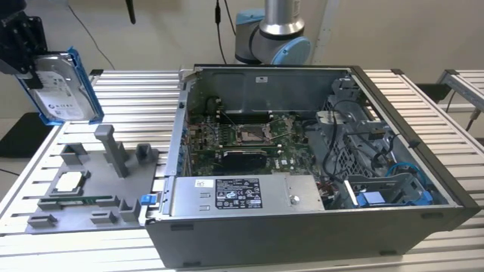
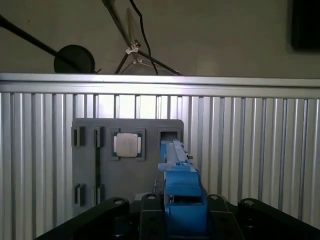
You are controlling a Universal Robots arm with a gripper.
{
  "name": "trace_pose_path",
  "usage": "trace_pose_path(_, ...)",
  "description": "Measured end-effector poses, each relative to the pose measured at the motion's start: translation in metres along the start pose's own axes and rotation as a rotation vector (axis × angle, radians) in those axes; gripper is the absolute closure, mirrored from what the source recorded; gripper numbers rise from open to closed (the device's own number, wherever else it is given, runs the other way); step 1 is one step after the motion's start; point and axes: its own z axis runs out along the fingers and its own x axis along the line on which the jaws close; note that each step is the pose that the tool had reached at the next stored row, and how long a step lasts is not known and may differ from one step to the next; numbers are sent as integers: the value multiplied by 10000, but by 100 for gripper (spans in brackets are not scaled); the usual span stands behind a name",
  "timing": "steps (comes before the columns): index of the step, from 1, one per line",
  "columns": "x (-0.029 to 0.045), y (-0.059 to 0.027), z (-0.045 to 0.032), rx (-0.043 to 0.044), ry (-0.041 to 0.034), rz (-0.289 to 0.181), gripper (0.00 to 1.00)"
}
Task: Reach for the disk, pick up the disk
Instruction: 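Pick up the disk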
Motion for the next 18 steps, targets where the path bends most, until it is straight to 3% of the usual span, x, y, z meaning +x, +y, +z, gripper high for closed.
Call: trace_pose_path(18,-2,12,-235,0,0,-1,100)
